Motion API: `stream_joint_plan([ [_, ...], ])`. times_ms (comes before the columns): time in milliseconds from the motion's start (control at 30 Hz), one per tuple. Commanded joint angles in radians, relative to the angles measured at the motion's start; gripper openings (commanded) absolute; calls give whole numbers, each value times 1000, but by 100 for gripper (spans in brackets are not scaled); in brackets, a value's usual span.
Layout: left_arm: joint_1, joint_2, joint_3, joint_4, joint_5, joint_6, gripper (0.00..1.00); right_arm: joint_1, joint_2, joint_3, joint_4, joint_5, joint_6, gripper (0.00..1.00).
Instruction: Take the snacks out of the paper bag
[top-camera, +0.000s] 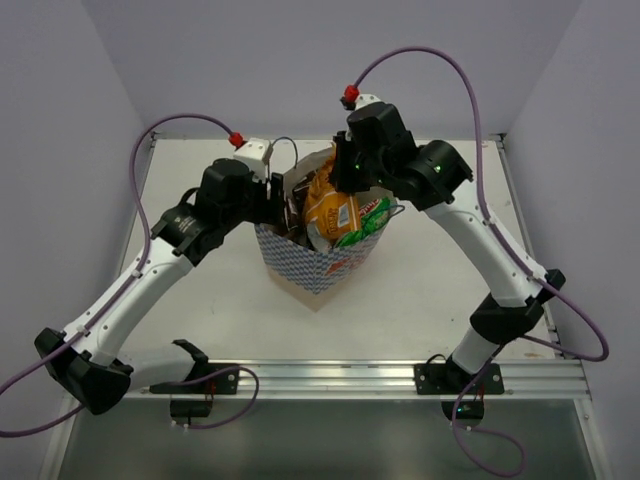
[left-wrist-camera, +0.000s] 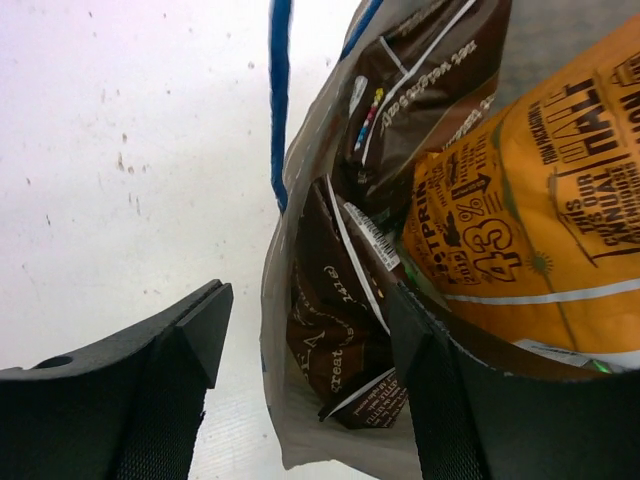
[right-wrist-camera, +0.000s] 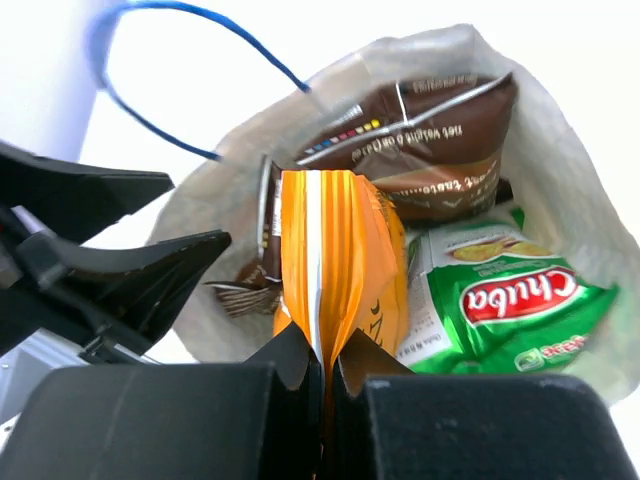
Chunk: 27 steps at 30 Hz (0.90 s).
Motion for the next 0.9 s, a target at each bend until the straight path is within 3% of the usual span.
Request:
stream_joint_plan([
  [0, 9, -52, 72, 62, 8, 21, 70, 4, -97, 46, 117, -1, -42, 0],
  [133, 9, -95, 97, 79, -9, 31, 77, 2, -171, 43, 193, 0, -94, 0],
  [333, 9, -177, 141, 108, -37, 85, 98, 2, -277, 64, 337, 43, -163, 0],
  [467, 9, -222, 155, 103, -122, 114, 100, 2, -340, 77, 414, 109, -205, 0],
  [567, 7, -251, 131, 97, -234, 90, 100, -4, -365, 75, 446, 251, -255, 0],
  [667, 9, -285, 96, 86, -346, 45, 100, -95, -386, 49, 446, 333, -249, 0],
  [867, 9, -363, -31, 42, -454, 2, 100, -359, -431, -95, 445, 272, -136, 0],
])
